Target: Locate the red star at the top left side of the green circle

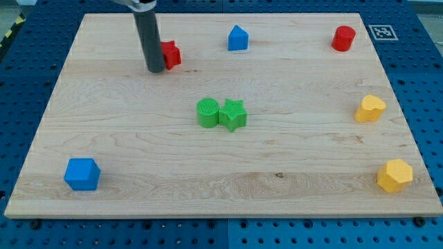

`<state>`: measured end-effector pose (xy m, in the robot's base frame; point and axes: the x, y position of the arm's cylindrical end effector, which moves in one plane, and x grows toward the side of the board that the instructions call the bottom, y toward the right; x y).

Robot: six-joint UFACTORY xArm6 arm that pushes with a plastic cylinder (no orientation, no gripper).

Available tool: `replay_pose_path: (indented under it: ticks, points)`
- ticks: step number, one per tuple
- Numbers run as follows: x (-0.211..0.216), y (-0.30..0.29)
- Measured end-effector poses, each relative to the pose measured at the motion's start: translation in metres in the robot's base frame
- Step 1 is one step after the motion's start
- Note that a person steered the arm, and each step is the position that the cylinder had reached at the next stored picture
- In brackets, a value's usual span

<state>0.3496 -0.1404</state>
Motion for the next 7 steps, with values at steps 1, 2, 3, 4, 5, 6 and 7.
replay_pose_path:
  ticks: [1,2,3,4,5,6,7]
  points:
    - [-0.016,-0.039]
    - [-0.050,-0.030]
    - [-0.074,0.003]
    - [-0.045,0.068]
    - [0.004,0.111]
    - [-0.014,0.115]
    - [-0.052,0.104]
